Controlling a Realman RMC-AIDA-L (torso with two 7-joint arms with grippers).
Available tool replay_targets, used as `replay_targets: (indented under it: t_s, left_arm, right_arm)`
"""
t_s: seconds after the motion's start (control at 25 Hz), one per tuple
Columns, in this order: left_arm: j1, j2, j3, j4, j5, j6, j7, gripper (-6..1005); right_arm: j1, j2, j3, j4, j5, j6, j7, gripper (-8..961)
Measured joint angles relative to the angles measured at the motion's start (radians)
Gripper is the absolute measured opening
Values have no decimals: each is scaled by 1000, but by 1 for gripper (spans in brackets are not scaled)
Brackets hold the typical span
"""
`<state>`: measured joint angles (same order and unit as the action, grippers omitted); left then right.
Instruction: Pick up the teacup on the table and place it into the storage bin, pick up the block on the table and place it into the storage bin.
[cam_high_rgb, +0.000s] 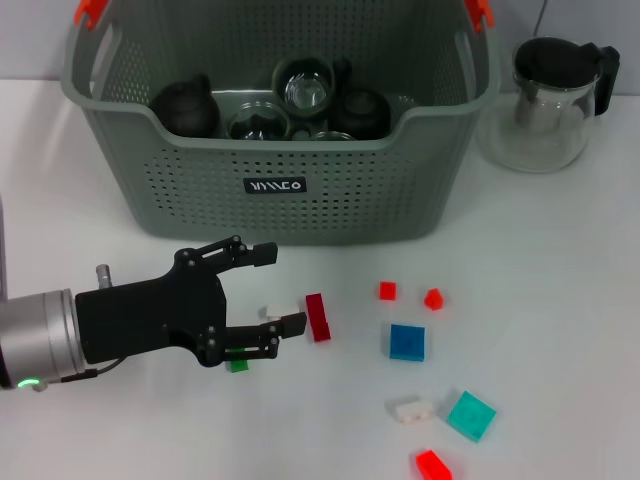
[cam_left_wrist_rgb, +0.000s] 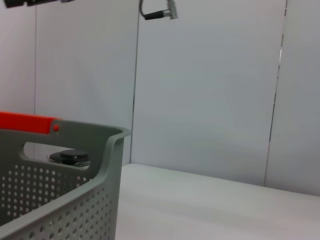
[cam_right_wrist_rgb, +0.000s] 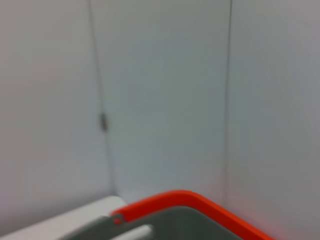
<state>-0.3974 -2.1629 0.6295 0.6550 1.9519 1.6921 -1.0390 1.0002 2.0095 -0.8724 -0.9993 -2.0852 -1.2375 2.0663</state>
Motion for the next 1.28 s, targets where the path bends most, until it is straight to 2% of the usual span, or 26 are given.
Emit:
replay_targets:
  t_s: [0.12, 0.16, 0.2, 0.24, 0.28, 0.4, 0.52, 0.6, 0.72, 0.92, 0.96, 1.04, 1.12, 1.28]
  left_arm:
    - [0, -1, -5, 0, -3, 6, 0, 868]
    - [0, -1, -7, 0, -3, 11, 0, 868]
    - [0, -1, -8, 0, -3, 16, 0, 868]
    - [0, -1, -10, -1, -3, 19, 0, 868]
    - [-1, -1, -10, -1, -3, 22, 1, 868]
    - [-1, -2, -10, -2, -4, 25, 3, 868]
    - [-1, -2, -10, -3, -5, 25, 5, 868]
    - [-1, -1, -10, -3, -4, 22, 6, 868]
    - [-1, -1, -10, -5, -3, 18, 6, 868]
    - [-3, -1, -10, -6, -1, 16, 6, 868]
    - [-4, -1, -10, -6, -1, 16, 7, 868]
    - [-5, -2, -10, -7, -2, 14, 7, 868]
    - [-6, -1, -15, -7, -3, 14, 7, 868]
    - [-6, -2, -22, -8, 0, 13, 7, 868]
  right_arm:
    - [-44, -12, 2, -41, 110, -106, -43, 806]
    - [-66, -19, 2, -54, 161, -168, -61, 861]
    - [-103, -36, 4, -66, 233, -292, -80, 916]
    - [-121, -47, 5, -70, 254, -354, -84, 916]
    - [-121, -47, 5, -70, 254, -354, -84, 916]
    - [-167, -72, -1, -87, 248, -528, -89, 917]
    - [-216, -81, -6, -139, 151, -661, -96, 916]
    - [-246, -71, -12, -178, 45, -712, -97, 916]
    - [-278, -29, -52, -211, -123, -730, -99, 915]
    - [-287, 72, -138, -221, -411, -666, -99, 914]
    - [-285, 84, -154, -218, -439, -652, -95, 913]
    - [-283, 95, -218, -197, -471, -613, -66, 913]
    - [-286, 93, -332, -174, -464, -550, -4, 912]
    - [-288, 93, -426, -173, -463, -506, 61, 911]
